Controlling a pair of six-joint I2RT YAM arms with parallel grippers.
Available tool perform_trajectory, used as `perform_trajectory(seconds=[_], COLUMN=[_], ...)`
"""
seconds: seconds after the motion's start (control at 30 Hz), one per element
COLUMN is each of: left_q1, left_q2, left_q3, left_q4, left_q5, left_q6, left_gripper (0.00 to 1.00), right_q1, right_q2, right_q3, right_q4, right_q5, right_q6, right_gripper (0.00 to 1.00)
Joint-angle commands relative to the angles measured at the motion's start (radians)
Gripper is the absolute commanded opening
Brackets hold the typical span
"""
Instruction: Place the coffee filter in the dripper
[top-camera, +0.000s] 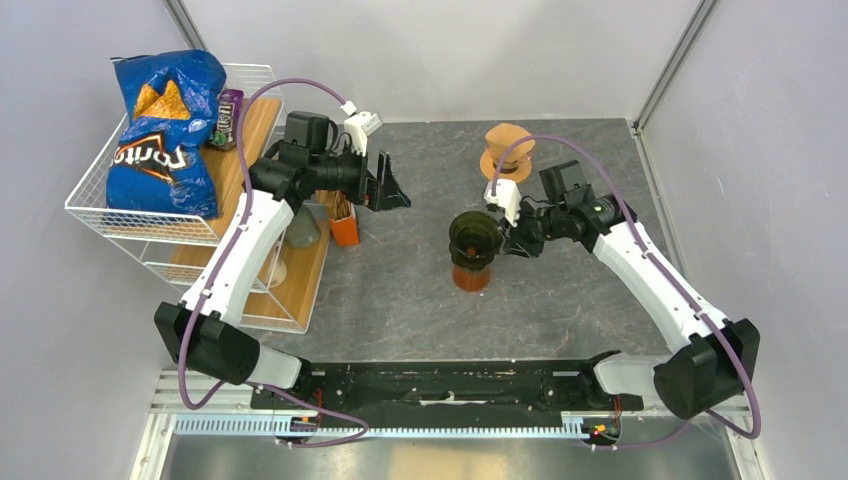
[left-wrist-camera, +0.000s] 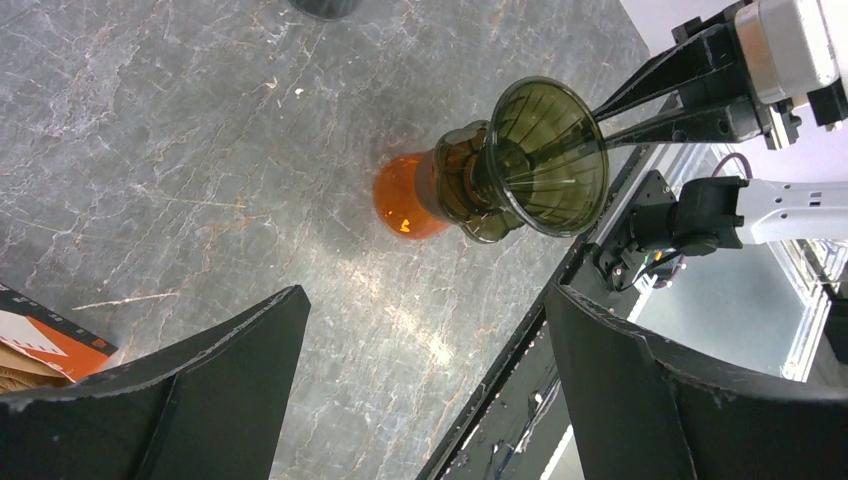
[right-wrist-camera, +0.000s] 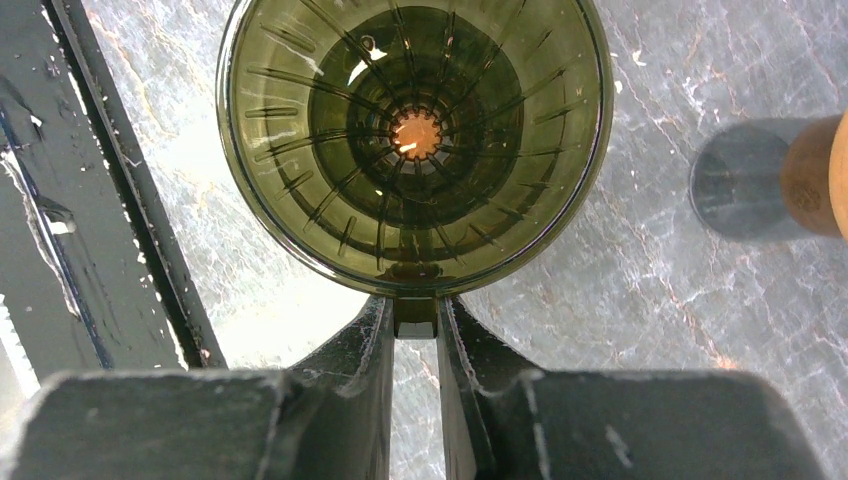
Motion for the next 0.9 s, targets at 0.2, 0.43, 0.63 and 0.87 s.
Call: perform_trajectory(seconds=[0.2,0.43,0.63,0.87], left_q1=[-0.001,-0.001,-0.002,-0.001], left_q2=[-0.042,-0.042,-0.043,-0.047], left_q3=[0.009,-0.017,0.002,0.004], left_q4=[0.042,0.060,0.045,0.036], left_q5=[0.012,0.015,0.010,0.003], left_q6=[-0.021,-0.042,-0.030,-0.025], left_gripper=[0.97,0.97,0.97,0.97], right_q1=[0.084,0.085,0.084,0.085], right_q2=[0.023,-0.001,-0.011,-0.012], right_q3=[0.057,0.060,0.022,0.006], right_q4=[0.058,0.053,0.068,0.070], right_q5=[0.127,0.121,0.124,0.102], right_q6=[0.090,0.103,0.094,0.093], right_gripper=[0.00,0.00,0.00,0.00])
